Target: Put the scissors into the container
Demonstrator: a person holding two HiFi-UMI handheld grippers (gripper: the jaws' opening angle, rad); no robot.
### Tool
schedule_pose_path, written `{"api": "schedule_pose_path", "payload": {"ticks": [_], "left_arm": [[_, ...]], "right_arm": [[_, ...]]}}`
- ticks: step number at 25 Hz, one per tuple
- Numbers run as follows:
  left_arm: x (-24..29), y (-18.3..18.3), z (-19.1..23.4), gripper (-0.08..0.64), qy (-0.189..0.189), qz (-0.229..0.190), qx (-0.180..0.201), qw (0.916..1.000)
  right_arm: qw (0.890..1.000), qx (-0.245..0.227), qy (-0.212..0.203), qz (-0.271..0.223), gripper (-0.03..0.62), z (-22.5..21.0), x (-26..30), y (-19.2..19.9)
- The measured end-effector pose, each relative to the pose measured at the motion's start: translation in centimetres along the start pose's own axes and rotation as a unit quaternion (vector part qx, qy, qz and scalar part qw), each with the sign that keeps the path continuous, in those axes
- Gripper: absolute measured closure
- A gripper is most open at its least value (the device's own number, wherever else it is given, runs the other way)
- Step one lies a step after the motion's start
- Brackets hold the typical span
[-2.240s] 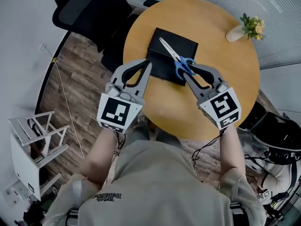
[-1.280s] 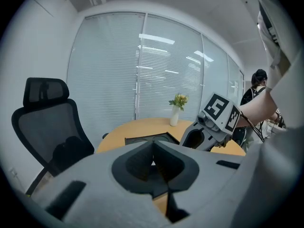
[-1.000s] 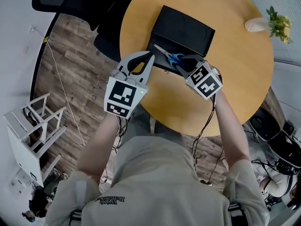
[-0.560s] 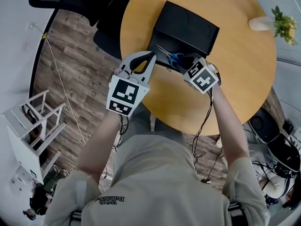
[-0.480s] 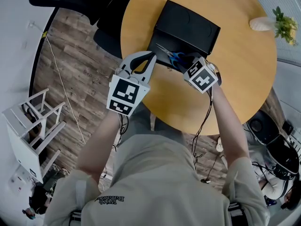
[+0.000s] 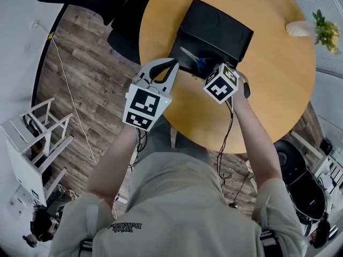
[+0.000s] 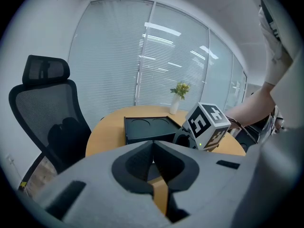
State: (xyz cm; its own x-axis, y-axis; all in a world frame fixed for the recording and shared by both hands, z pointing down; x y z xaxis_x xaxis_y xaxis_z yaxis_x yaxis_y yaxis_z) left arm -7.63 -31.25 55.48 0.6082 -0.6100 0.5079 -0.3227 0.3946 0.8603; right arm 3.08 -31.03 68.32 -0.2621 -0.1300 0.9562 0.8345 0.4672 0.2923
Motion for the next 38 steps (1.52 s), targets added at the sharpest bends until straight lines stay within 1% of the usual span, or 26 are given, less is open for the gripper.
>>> {"api": "schedule_pose_path", "payload": {"ticks": [3,10,13,16,21,24,28,32,38], "left_arm": [[-0.2,0.2,-0.1,0.538,0.000,0.000,-0.003,1.0000],[-0.6,0.1,-0.3,0.538,0.001,-0.003,-0.004,1.0000],[-1.1,-0.4,-0.4,0.538,0.001,-0.007,-0.004,1.0000],[-1.7,-1.1,-0.3,0.538,-0.006,-0.014,-0.004,0.9999],[-2.9,-2.7,0.0,0.538,-0.014,-0.027,0.009,0.9995],[-3.7,-3.8,0.1,0.538,-0.019,-0.037,0.016,0.9990],[-5.0,-5.4,0.0,0.538,-0.026,-0.052,0.025,0.9980],[-6.4,-7.3,-0.2,0.538,-0.033,-0.068,0.038,0.9964],[-8.7,-10.8,-1.6,0.538,-0.034,-0.101,0.061,0.9924]], "right_arm": [[1.000,0.014,0.012,-0.006,0.503,-0.3,0.0,-0.1],[0.998,0.044,0.012,-0.032,0.503,-0.7,-1.1,-0.2],[0.997,0.063,0.018,-0.052,0.503,-0.8,-2.0,-0.1],[0.992,0.092,0.023,-0.079,0.503,-0.9,-3.2,0.0],[0.985,0.109,0.040,-0.125,0.503,-1.0,-6.5,-1.2],[0.979,0.121,0.044,-0.160,0.503,-0.8,-8.8,-2.2],[0.967,0.129,0.064,-0.209,0.508,-0.5,-12.6,-3.6],[0.950,0.137,0.093,-0.264,0.526,-0.6,-16.8,-4.9],[0.920,0.163,0.107,-0.340,0.526,0.1,-23.1,-5.7]]}}
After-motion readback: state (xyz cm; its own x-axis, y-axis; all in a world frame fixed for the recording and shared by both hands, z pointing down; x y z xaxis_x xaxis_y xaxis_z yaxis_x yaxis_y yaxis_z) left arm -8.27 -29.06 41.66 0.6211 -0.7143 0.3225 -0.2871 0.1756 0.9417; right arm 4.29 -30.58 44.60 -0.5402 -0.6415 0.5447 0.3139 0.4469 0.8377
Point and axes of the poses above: the fingertips, and each gripper's own axes: x forward along the fingers, z to its left, y out of its underside, the point moved 1 cm from there along -x, backward along the fingers, and after that the axes turned 6 degrees about x, right-handed, at the moved point
